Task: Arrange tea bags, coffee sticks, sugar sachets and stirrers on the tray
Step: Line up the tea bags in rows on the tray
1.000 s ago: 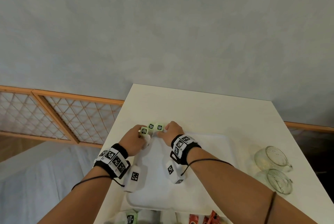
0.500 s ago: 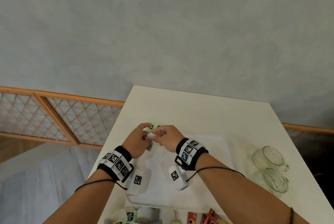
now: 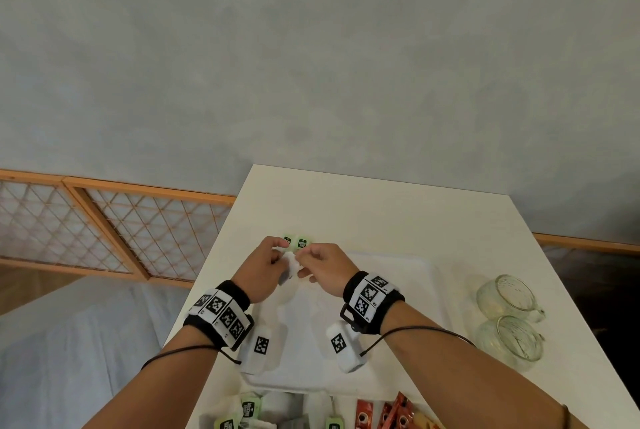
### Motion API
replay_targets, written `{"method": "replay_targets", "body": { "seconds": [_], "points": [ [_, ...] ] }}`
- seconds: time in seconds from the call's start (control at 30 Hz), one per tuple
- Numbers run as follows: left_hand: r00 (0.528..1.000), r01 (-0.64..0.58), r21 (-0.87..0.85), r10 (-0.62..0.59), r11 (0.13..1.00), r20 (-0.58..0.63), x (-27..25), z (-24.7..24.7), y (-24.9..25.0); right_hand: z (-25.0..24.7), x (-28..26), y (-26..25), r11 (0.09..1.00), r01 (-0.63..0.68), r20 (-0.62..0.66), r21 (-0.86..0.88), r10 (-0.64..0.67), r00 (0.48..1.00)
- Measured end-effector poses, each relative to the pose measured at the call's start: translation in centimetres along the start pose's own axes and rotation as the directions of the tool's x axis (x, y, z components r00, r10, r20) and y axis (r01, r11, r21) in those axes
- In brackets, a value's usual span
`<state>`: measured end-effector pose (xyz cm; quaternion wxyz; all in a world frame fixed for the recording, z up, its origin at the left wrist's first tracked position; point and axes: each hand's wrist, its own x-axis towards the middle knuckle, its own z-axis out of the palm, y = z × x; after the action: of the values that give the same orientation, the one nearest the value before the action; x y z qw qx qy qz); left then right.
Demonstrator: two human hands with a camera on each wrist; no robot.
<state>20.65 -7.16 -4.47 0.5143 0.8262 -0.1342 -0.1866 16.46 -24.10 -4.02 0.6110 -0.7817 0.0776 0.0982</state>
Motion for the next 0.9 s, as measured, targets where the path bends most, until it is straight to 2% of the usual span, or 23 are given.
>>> {"method": "replay_targets", "body": {
  "seconds": [0.13, 0.27, 0.4, 0.47, 0.53, 0.6, 0.73, 0.9],
  "points": [
    [0.995, 0.102, -0.228, -0.101, 0.968, 0.018, -0.2, -0.1, 0.9, 0.0, -0.1, 0.0, 0.990, -0.052, 0.024, 0.133, 0.050, 0.998],
    [0.980, 0.196, -0.402, -0.169, 0.894, 0.102, -0.6, 0.2, 1.5, 0.0, -0.6, 0.1, 0.999, 0.031, 0.086, -0.019, -0.030, 0.996],
    [0.966, 0.259, -0.516, -0.207, 0.816, 0.156, -0.8, 0.1, 1.7, 0.2, -0.8, 0.4, 0.997, 0.055, 0.044, -0.056, -0.052, 0.998],
    [0.957, 0.285, -0.527, -0.205, 0.801, 0.207, -1.0, 0.1, 1.8, 0.3, -0.8, 0.7, 0.996, 0.062, 0.045, -0.064, -0.059, 0.997],
    [0.955, 0.283, -0.475, -0.201, 0.833, 0.218, -1.1, 0.1, 1.8, 0.4, -0.9, 0.7, 0.997, 0.062, 0.062, -0.050, -0.059, 0.996],
    [0.959, 0.270, -0.438, -0.199, 0.858, 0.203, -1.2, 0.3, 1.8, 0.3, -0.8, 0.9, 0.998, 0.047, 0.073, -0.035, -0.044, 0.996],
    [0.967, 0.253, -0.457, -0.202, 0.853, 0.157, -0.8, 0.6, 1.2, -0.4, -0.3, 1.7, 1.000, 0.010, 0.053, 0.023, -0.011, 0.999],
    [0.965, 0.261, -0.367, -0.243, 0.893, 0.094, -0.3, 1.3, 0.6, -1.4, 0.0, 1.9, 0.999, 0.043, -0.037, 0.017, -0.043, 0.998]
  ]
}}
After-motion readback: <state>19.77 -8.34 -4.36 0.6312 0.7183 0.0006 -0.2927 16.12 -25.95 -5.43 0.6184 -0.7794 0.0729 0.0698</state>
